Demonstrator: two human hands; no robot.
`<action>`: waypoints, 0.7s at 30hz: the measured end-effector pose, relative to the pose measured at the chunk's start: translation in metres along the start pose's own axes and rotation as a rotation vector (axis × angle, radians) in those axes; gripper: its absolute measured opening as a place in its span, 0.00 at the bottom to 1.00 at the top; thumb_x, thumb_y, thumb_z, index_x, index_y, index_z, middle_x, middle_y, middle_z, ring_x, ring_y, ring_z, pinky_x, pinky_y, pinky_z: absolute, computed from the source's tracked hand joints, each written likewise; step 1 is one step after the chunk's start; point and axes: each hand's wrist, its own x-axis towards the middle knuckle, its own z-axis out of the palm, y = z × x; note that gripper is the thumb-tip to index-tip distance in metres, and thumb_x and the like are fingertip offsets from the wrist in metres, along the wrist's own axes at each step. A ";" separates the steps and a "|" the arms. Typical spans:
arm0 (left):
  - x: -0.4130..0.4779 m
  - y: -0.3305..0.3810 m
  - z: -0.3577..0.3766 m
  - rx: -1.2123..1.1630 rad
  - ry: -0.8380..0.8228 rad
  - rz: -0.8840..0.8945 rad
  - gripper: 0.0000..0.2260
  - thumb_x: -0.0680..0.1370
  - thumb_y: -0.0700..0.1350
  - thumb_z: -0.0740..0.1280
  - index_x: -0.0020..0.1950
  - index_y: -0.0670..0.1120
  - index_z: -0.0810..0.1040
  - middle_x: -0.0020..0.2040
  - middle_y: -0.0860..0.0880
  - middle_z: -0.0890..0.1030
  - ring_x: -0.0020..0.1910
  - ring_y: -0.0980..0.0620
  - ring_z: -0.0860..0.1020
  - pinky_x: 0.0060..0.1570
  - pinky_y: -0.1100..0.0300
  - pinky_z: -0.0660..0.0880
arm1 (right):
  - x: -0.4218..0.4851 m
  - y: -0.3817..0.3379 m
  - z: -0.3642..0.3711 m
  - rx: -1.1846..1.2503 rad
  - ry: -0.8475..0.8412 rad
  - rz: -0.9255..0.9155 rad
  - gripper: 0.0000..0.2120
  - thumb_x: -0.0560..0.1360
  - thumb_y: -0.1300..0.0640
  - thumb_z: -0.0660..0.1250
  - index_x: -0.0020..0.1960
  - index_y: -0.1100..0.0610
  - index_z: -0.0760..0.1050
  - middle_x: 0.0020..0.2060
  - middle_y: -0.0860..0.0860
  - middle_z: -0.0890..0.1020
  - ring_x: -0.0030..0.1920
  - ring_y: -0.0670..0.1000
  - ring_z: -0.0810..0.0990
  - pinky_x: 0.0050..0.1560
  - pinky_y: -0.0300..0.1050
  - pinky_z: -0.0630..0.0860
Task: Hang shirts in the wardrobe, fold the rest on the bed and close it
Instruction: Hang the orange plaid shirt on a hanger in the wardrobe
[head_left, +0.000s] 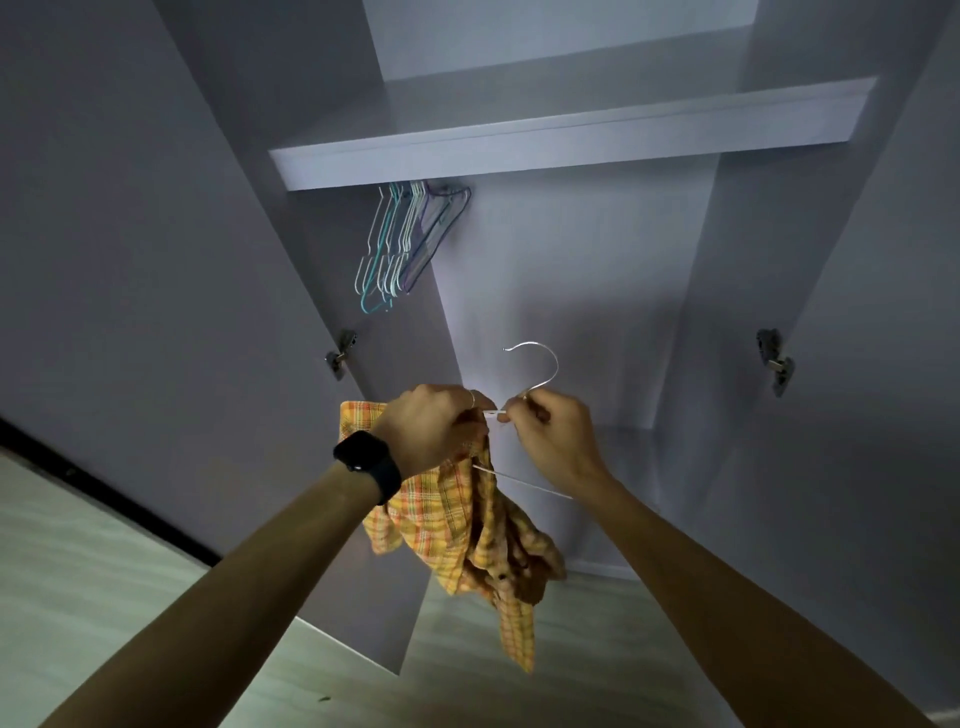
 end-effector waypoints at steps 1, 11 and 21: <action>0.003 0.001 0.000 0.002 0.022 -0.009 0.13 0.81 0.48 0.66 0.66 0.50 0.79 0.60 0.51 0.82 0.57 0.49 0.81 0.54 0.54 0.78 | 0.004 -0.003 -0.003 -0.001 0.007 -0.036 0.15 0.73 0.47 0.63 0.35 0.55 0.80 0.31 0.51 0.83 0.32 0.53 0.79 0.36 0.54 0.77; 0.043 0.000 -0.016 0.072 0.075 -0.145 0.13 0.81 0.48 0.67 0.65 0.52 0.81 0.60 0.50 0.82 0.57 0.48 0.80 0.55 0.56 0.75 | 0.027 0.006 -0.033 -0.487 0.375 -0.607 0.09 0.76 0.51 0.72 0.49 0.57 0.82 0.46 0.50 0.82 0.49 0.54 0.76 0.50 0.46 0.73; 0.055 -0.005 -0.059 -0.124 0.278 -0.224 0.12 0.77 0.48 0.73 0.60 0.50 0.84 0.51 0.53 0.79 0.47 0.53 0.78 0.49 0.59 0.77 | -0.004 0.060 -0.001 -0.579 -0.073 -0.021 0.20 0.77 0.34 0.64 0.56 0.49 0.79 0.51 0.45 0.81 0.48 0.47 0.80 0.50 0.42 0.76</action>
